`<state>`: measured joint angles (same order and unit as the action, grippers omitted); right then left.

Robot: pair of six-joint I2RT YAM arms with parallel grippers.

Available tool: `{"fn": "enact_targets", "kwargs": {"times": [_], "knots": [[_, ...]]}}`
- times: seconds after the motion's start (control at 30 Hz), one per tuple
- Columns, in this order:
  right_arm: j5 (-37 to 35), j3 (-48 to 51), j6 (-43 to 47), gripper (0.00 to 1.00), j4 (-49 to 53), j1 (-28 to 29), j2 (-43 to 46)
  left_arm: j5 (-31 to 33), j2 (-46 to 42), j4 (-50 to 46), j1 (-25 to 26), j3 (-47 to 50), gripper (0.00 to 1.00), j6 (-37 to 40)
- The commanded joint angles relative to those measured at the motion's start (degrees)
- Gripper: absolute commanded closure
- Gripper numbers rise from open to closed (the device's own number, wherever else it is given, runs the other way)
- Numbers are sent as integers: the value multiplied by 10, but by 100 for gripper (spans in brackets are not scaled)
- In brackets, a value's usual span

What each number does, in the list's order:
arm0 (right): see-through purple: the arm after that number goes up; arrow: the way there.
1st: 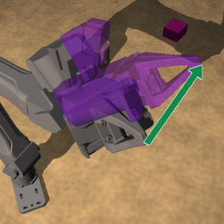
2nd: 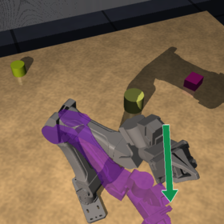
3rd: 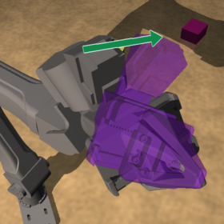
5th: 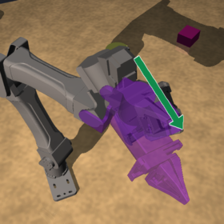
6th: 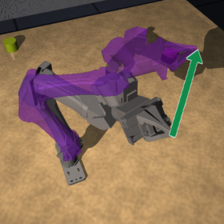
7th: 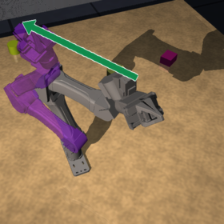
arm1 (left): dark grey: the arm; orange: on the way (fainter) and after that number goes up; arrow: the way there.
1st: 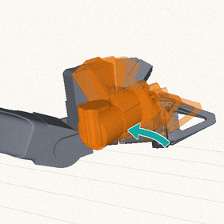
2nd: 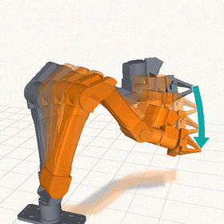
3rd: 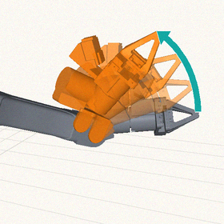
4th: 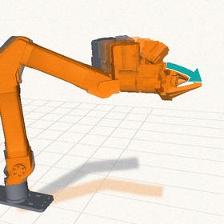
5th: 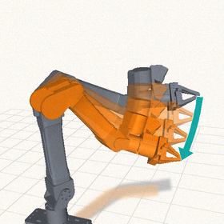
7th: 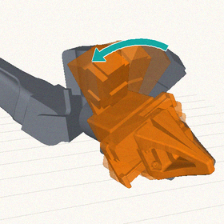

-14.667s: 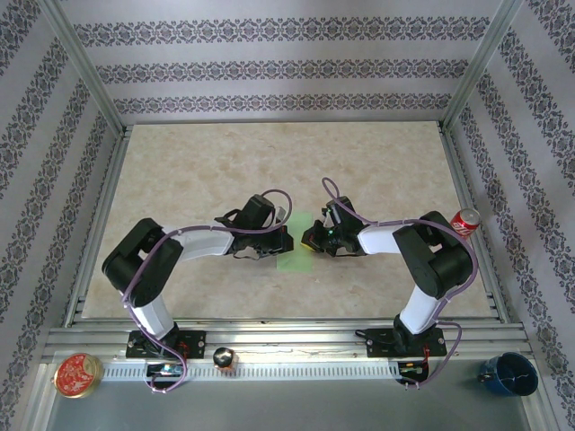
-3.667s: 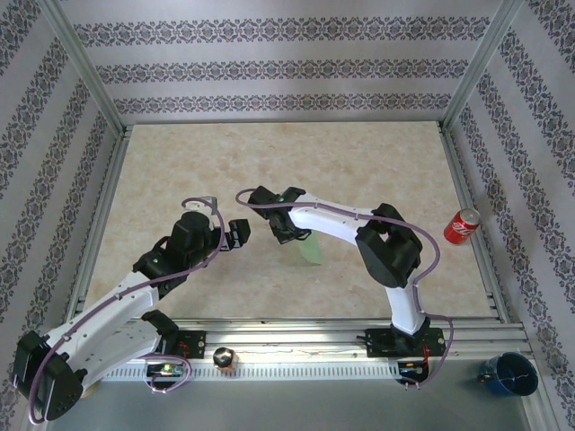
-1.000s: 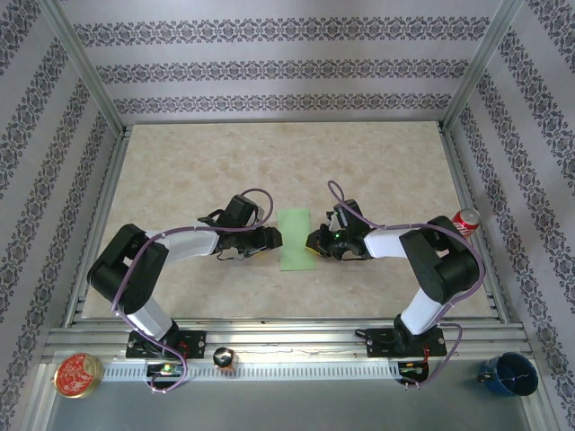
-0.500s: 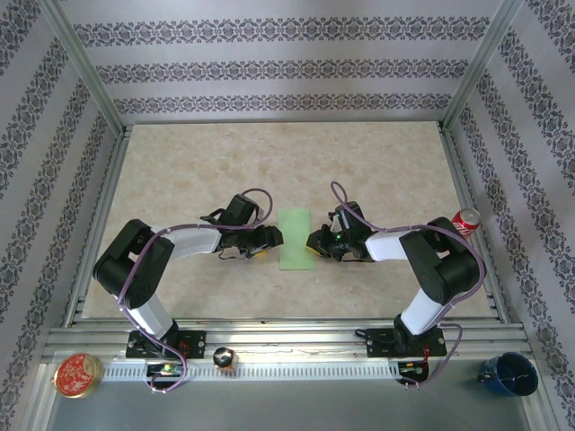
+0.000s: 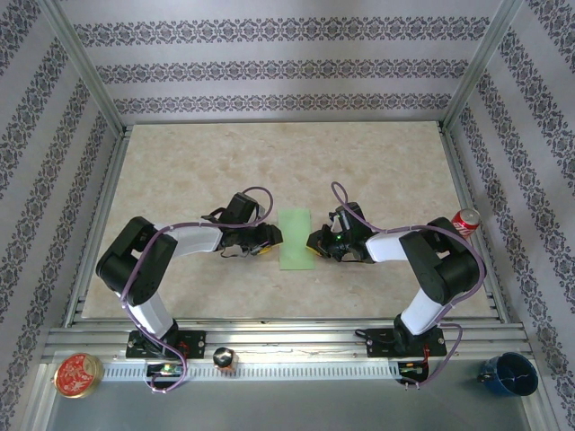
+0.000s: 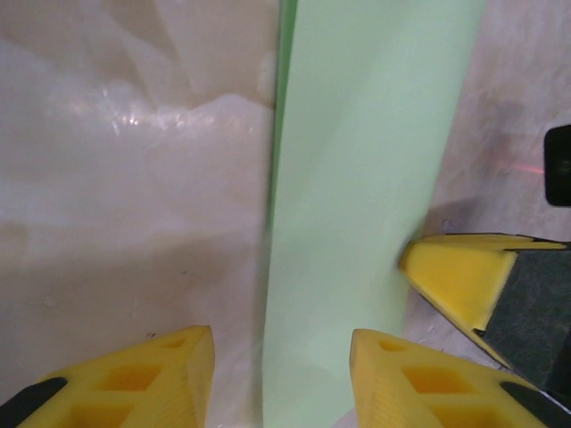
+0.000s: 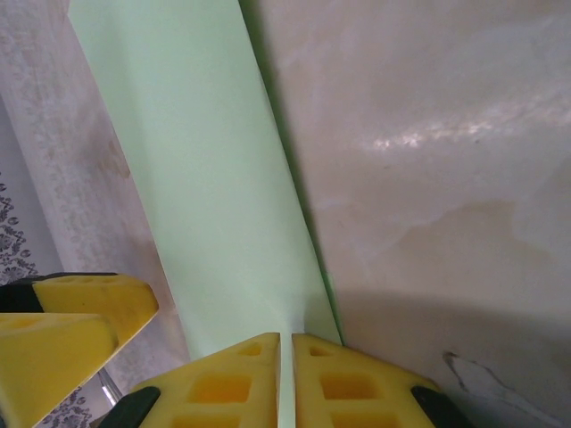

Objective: Fold a paper plane with a square sheet of paper (pick it up from the middle)
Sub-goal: Third fold the triangle at the center of the table.

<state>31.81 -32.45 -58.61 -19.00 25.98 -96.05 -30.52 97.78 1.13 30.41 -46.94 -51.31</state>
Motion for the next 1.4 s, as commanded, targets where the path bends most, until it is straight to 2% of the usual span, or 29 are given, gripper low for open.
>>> {"fn": "enact_targets", "kwargs": {"times": [0.0, 0.7, 1.1, 1.37], "knots": [[-19, 14, -4, 85, 15, 12, -27, -7, -3, 17, 4, -16, 56, -3], [-16, 14, -9, 85, 10, 14, -29, -57, 55, 77, 5, -16, 64, -38], [-13, 11, -10, 85, 6, 15, -31, -45, 53, 64, 4, -18, 70, -37], [-14, 10, -8, 85, 8, 15, -31, -37, 33, 81, 0, -7, 63, -27]]}}
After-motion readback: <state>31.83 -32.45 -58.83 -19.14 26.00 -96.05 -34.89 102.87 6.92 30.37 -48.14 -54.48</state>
